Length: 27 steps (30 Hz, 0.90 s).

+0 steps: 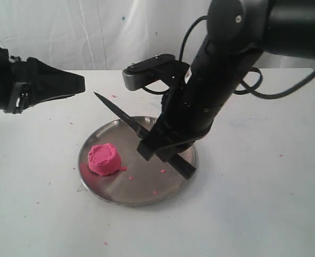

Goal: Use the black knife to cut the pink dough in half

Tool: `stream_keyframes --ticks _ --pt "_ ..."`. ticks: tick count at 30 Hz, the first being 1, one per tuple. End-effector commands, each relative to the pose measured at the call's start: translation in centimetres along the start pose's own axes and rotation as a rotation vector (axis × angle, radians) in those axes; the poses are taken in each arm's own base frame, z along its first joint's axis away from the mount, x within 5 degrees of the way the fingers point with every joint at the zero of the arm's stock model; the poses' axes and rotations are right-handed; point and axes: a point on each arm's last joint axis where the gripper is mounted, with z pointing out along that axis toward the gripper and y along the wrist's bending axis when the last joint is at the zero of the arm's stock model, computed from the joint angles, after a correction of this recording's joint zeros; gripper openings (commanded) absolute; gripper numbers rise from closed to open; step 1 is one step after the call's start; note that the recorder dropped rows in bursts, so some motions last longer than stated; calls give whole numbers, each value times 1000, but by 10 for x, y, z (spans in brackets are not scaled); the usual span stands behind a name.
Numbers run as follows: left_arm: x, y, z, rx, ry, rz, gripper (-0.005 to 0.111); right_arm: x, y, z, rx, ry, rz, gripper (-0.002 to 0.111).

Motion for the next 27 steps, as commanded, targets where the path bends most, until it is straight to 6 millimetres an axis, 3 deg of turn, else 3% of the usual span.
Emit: stream_keyframes --ticks 1,5,11,19,27 --pt "6 27 23 -12 72 -95 45 -18 -1 9 15 21 -8 0" --pt "5 46 43 11 164 -155 38 -22 -4 22 16 80 11 0" --pt "-13 54 54 3 165 -105 0 -22 2 48 -8 157 -9 0" --pt "-10 66 61 -23 186 -113 0 -25 3 78 -7 201 -23 0" --pt "6 91 84 31 201 -221 0 -28 2 83 -1 172 -16 0"
